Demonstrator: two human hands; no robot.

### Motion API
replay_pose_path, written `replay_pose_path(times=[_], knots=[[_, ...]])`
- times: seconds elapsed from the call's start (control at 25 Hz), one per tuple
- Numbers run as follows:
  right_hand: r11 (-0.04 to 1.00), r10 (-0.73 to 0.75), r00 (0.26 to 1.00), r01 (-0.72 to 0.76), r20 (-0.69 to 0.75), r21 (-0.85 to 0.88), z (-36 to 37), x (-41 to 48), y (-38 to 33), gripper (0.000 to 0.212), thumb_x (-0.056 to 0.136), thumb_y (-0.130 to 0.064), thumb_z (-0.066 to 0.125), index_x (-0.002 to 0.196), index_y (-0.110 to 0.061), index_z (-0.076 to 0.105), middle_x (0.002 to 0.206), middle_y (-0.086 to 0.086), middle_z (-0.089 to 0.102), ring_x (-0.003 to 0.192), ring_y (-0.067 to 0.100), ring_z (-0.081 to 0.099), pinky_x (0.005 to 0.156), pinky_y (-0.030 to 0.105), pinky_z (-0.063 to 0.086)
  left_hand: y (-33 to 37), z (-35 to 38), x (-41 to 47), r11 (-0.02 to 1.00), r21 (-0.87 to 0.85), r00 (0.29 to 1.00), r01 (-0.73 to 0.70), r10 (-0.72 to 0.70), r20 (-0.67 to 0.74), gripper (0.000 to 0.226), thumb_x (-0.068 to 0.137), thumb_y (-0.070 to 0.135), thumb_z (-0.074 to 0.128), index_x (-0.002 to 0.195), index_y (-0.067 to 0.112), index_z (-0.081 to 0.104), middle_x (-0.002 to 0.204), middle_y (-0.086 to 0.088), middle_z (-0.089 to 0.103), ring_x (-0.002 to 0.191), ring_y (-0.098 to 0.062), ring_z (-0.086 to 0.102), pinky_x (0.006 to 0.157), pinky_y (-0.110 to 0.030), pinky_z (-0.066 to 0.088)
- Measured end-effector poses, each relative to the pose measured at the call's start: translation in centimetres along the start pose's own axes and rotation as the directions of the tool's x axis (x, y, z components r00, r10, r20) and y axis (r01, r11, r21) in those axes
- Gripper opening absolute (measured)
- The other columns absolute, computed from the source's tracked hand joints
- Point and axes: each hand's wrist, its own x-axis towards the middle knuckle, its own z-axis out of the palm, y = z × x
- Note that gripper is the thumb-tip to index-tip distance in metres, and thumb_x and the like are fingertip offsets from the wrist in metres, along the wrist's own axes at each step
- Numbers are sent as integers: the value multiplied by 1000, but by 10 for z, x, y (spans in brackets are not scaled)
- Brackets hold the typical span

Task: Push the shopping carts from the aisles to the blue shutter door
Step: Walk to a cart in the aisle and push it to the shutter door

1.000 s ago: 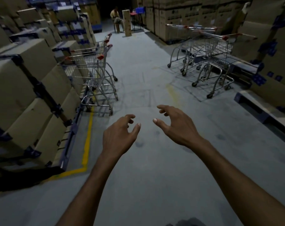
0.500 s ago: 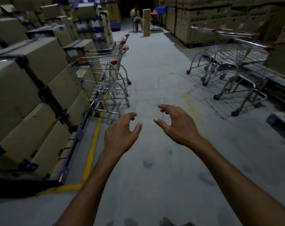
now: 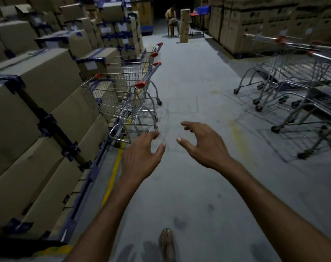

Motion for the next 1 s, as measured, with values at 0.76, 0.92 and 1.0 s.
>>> replay_pose_path(times=[0.76, 0.92, 1.0], knots=[[1000, 20, 999, -20, 33, 0, 145, 365, 88, 56, 95, -57, 60, 146, -37, 46, 131, -15, 60, 122, 9, 50, 92, 29, 43, -156, 117, 350, 998, -44, 999, -34, 36, 36, 42, 95, 53, 58, 134, 37, 53, 137, 20, 48, 108, -6, 60, 68, -28, 43], [1000, -9, 999, 9, 45, 6, 165, 445, 125, 56, 95, -55, 61, 145, -36, 47, 130, -13, 61, 121, 10, 51, 92, 29, 44, -170, 151, 427, 999, -42, 999, -21, 23, 37, 42, 95, 54, 56, 133, 40, 51, 131, 22, 48, 97, -6, 61, 65, -28, 45], [1000, -29, 998, 28, 59, 9, 172, 484, 143, 56, 95, -54, 61, 146, -35, 47, 131, -13, 61, 122, 10, 51, 93, 29, 45, -175, 168, 464, 999, -34, 999, -8, 9, 39, 42, 95, 53, 57, 133, 38, 51, 132, 21, 48, 96, -6, 61, 63, -27, 40]])
